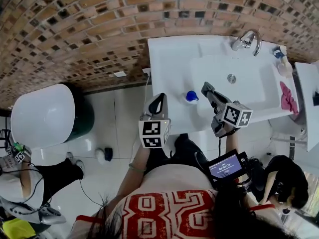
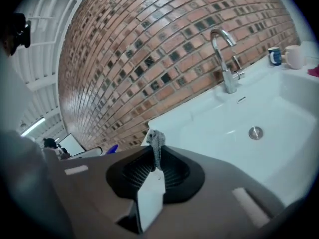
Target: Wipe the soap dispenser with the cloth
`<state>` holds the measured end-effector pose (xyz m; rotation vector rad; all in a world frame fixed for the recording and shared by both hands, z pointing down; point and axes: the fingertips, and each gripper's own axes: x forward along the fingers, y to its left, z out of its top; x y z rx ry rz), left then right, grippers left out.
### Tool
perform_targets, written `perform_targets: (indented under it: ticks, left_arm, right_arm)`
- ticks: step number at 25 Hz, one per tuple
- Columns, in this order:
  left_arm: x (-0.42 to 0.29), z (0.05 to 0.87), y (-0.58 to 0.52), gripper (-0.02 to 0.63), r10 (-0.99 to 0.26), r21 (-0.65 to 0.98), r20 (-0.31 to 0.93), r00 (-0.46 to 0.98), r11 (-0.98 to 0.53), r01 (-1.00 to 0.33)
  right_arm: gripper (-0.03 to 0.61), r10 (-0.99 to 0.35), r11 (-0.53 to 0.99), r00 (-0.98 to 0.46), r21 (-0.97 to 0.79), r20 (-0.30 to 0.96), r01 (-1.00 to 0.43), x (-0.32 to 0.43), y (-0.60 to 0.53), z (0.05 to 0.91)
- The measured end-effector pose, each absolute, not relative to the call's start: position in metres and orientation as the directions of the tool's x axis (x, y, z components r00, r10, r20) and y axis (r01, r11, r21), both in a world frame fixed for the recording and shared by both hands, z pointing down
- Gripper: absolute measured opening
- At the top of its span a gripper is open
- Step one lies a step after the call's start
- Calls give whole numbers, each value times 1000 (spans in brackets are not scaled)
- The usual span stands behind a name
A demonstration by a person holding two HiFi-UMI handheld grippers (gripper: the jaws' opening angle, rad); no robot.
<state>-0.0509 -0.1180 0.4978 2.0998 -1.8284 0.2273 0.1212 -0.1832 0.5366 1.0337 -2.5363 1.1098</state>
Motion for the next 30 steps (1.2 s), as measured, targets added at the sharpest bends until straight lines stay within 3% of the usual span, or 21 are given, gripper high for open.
perform_targets:
  ticks: [9,15,30]
  left_arm:
    - [-58,497,-112,3,-830,139,327,452,-431,-891]
    - [-67,501,-94,3,-746,174,333,577,-552,-815]
    - [-78,500,-78,5,-699,203,324,637,-606,-769]
  right_arm:
    - [48,-761,226,-496,-546,418,-807,126,-136,532]
    - [48,-830,67,-348,-542,435,-838,124,-88,535]
    - [48,-811,49,-391,-616,435,-787,38,-87,533]
